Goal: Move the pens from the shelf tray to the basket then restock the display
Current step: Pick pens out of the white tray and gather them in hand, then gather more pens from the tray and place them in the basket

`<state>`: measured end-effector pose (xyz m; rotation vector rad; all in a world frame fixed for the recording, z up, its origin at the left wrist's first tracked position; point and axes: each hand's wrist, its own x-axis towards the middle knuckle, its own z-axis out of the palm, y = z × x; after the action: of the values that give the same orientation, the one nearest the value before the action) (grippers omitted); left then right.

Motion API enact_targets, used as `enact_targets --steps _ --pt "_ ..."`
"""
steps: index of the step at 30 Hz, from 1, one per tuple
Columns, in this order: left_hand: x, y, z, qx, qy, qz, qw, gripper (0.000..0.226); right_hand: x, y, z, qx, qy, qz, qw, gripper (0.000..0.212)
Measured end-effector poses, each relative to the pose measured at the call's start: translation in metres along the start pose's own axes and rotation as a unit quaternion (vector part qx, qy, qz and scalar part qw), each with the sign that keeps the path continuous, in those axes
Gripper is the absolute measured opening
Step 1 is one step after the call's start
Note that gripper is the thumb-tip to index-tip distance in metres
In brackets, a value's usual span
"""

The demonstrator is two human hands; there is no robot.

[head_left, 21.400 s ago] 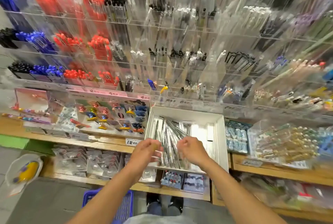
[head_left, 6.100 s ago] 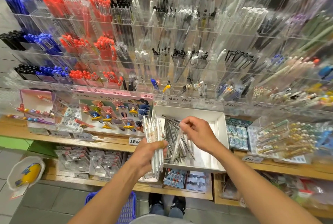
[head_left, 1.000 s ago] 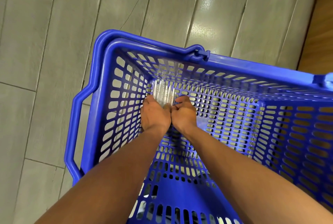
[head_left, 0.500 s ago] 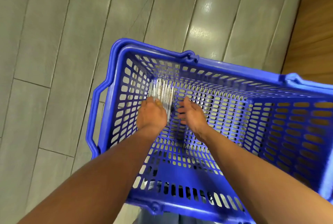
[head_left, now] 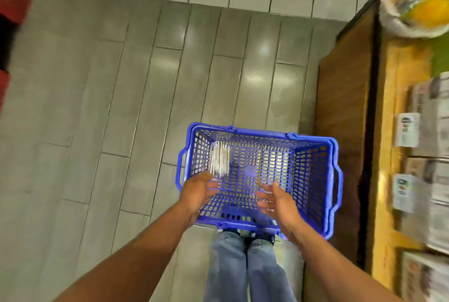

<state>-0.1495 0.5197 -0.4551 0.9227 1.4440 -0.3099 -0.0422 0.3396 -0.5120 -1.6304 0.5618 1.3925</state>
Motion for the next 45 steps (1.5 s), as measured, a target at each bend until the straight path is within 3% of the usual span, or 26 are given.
enact_targets --steps 4,8,16,26,31,38,42,45 --pt "-0.098 0.042 -0.007 -0.016 -0.012 0.017 1.0 0.024 -0.105 -0.024 -0.026 0.091 -0.007 0.003 0.996 0.053" --pt "-0.189 0.091 0.002 -0.006 -0.056 0.057 0.997 0.023 -0.202 -0.048 -0.054 0.147 0.001 -0.055 0.988 0.051" --pt "-0.335 0.139 0.077 0.141 -0.183 0.142 0.962 0.027 -0.389 -0.065 -0.119 0.334 0.085 -0.215 0.914 0.053" --pt "-0.476 0.072 0.247 0.304 -0.378 0.156 0.86 0.025 -0.55 0.034 -0.23 0.452 0.27 -0.319 0.788 0.051" --pt "-0.536 0.007 0.316 0.359 -0.441 0.133 0.812 0.026 -0.575 0.11 -0.287 0.478 0.329 -0.311 0.753 0.048" --pt "-0.584 -0.062 0.362 0.431 -0.444 0.122 0.776 0.019 -0.57 0.18 -0.349 0.339 0.501 -0.153 0.782 0.023" --pt "-0.587 -0.079 0.378 0.464 -0.429 0.111 0.767 0.019 -0.549 0.186 -0.366 0.171 0.458 -0.078 0.869 0.012" --pt "-0.587 -0.083 0.393 0.501 -0.416 0.126 0.748 0.022 -0.529 0.176 -0.369 0.053 0.429 -0.046 0.901 0.018"
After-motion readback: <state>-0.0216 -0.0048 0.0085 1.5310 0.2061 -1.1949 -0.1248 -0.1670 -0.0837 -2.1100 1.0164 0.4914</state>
